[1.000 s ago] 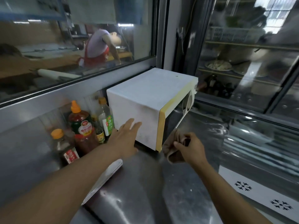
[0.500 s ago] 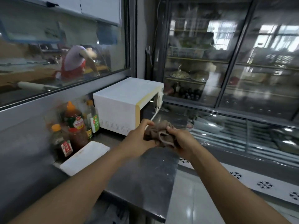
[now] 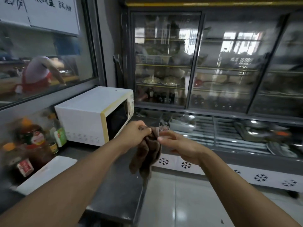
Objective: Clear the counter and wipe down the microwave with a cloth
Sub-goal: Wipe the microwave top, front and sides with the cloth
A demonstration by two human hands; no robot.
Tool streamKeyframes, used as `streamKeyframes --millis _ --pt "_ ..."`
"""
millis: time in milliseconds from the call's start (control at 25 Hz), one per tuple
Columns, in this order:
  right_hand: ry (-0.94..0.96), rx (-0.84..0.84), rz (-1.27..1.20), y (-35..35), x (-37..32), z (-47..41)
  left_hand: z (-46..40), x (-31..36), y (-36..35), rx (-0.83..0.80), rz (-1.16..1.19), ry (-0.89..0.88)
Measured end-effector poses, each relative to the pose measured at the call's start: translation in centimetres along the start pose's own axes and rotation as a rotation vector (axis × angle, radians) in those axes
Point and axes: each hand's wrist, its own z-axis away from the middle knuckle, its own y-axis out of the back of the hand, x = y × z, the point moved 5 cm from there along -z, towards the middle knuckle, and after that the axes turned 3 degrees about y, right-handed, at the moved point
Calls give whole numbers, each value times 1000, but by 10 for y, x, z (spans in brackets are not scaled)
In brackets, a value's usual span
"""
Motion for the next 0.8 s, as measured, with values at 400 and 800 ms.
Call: streamKeyframes --millis 400,800 --pt "158 234 -58 191 47 -1 -68 72 -123 -213 23 144" --pt "125 442 3 318 92 -13 -127 78 -227 -164 489 387"
